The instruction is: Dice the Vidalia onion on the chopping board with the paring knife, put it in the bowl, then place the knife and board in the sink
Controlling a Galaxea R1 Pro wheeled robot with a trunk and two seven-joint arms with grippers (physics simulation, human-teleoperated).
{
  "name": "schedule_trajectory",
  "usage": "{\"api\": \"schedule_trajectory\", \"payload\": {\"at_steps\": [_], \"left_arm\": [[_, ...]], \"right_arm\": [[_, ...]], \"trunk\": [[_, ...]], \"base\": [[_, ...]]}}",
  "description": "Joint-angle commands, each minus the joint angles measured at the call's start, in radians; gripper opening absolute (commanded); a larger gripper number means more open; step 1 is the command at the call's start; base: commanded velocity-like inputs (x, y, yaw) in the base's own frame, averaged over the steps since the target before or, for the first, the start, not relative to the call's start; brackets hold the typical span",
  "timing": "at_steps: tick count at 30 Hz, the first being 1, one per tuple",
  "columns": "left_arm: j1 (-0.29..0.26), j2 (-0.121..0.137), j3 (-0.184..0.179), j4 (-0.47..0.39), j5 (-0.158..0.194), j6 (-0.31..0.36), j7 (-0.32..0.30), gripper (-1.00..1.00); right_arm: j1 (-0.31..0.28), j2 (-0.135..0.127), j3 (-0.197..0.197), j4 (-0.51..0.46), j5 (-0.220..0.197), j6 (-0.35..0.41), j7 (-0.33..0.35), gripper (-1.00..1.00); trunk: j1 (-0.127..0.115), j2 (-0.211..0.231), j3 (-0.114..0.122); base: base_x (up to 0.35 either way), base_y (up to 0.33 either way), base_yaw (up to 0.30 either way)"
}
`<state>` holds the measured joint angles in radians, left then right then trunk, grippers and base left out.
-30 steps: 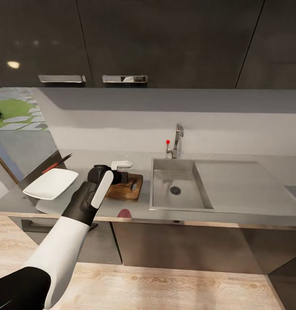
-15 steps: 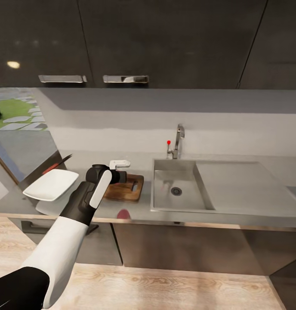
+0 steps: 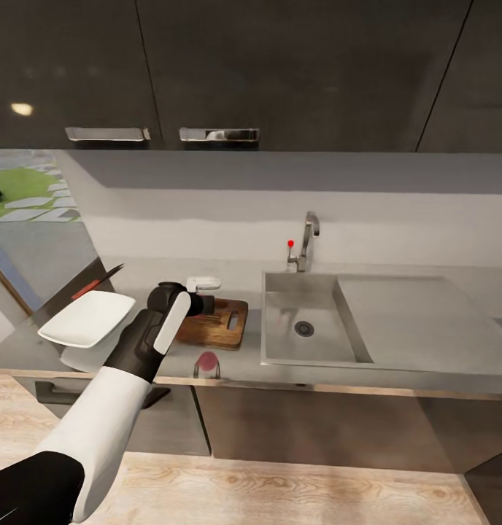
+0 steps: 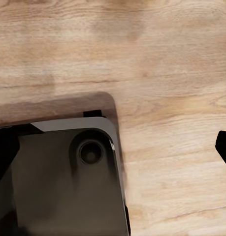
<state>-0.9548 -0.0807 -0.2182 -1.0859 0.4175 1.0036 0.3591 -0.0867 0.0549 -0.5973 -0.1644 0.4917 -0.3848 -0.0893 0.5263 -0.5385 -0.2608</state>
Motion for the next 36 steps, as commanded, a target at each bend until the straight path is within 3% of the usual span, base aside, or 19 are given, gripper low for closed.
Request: {"api": "schedule_trajectory", "payload": {"at_steps": [1, 17, 36], "left_arm": [[-0.001, 0.0, -0.001, 0.003, 0.009, 0.003, 0.009, -1.0], [-0.001, -0.001, -0.001, 0.012, 0.009, 0.003, 0.009, -1.0], [-0.001, 0.001, -0.001, 0.027, 0.009, 0.003, 0.009, -1.0]], "right_arm": [[-0.001, 0.0, -0.006, 0.0, 0.01, -0.002, -0.005, 1.0], [-0.001, 0.0, -0.006, 0.002, 0.01, -0.002, -0.006, 1.0], [-0.001, 0.0, -0.006, 0.002, 0.01, 0.0, -0.006, 1.0]], "trunk": [[0.0, -0.002, -0.002], [0.0, -0.002, -0.02], [0.0, -0.002, -0.023]], "base": [[0.001, 0.001, 0.0], [0.058, 0.0, 0.0], [0.07, 0.0, 0.0]]}}
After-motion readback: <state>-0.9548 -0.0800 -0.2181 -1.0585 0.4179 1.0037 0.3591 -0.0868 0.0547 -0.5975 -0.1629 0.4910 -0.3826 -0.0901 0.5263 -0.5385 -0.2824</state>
